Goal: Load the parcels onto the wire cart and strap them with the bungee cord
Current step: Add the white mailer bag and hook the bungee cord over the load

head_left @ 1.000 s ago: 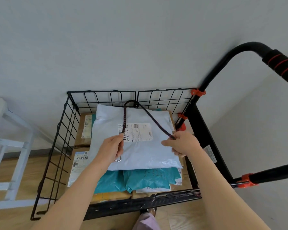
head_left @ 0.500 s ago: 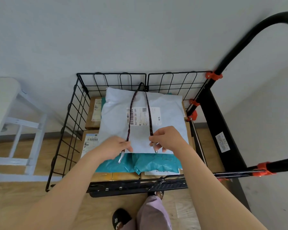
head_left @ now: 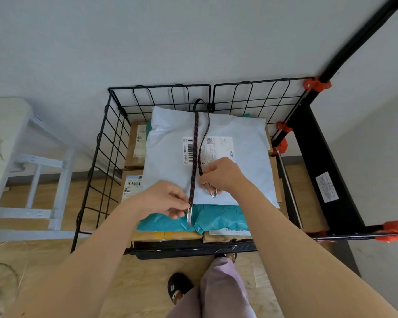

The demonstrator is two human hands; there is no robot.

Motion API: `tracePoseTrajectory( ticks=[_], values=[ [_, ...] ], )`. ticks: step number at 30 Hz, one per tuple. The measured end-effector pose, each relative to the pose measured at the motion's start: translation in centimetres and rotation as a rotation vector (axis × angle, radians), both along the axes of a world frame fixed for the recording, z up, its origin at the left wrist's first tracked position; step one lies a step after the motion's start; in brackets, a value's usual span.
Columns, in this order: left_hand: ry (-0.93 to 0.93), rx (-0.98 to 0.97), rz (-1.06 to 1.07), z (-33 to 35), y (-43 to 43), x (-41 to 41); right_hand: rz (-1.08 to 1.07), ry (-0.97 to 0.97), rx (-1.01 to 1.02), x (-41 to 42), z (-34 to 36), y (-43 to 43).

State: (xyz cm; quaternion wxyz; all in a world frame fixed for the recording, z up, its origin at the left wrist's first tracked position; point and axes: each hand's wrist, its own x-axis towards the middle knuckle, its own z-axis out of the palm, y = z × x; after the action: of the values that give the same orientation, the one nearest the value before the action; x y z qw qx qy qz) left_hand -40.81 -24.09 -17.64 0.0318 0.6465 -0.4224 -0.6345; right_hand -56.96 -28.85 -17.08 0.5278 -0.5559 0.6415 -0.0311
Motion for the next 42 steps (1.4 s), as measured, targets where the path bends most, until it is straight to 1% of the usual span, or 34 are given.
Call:
tracePoseTrajectory(
  ticks=[6, 11, 14, 18, 21, 26, 29, 34, 39, 42],
  values=[
    [-0.004, -0.004, 0.026, -0.8, -0.4, -1.1, 0.003, 0.02, 0.038, 0.0, -1.3, -0.4],
    [0.02, 0.061, -0.031, -0.6, -0.6, -0.9, 0.027, 0.056, 0.053, 0.0, -2.0, -0.6],
    [0.027, 0.082, 0.001, -0.9, -0.6, -0.6, 0.048, 0.109, 0.051, 0.2, -2.1, -1.0],
    [0.105, 0.126, 0.049, -0.8, -0.8, -0.3, 0.057, 0.21, 0.013, 0.5, -2.0, -1.7],
    [0.118, 0.138, 0.026, -0.8, -1.1, 0.0, 0.066, 0.245, 0.018, 0.7, -1.8, -1.7],
    [-0.051, 0.108, -0.116, -1.2, -1.4, 0.1, 0.054, 0.266, 0.017, 1.1, -2.0, -1.3],
    [-0.121, 0.088, -0.188, -1.8, -0.9, 0.1, 0.055, 0.269, -0.019, 1.2, -2.5, -0.9],
    [-0.26, -0.005, -0.324, -4.4, 0.4, 0.9, 0.069, 0.257, -0.081, 1.3, -3.6, -0.7],
    [-0.365, -0.143, -0.485, -6.6, 0.8, 1.0, 0.045, 0.279, -0.111, 1.7, -5.1, -0.8],
    [-0.364, -0.161, -0.562, -7.6, 0.7, 1.2, 0.041, 0.305, -0.121, 2.1, -5.9, -1.0]
  ],
)
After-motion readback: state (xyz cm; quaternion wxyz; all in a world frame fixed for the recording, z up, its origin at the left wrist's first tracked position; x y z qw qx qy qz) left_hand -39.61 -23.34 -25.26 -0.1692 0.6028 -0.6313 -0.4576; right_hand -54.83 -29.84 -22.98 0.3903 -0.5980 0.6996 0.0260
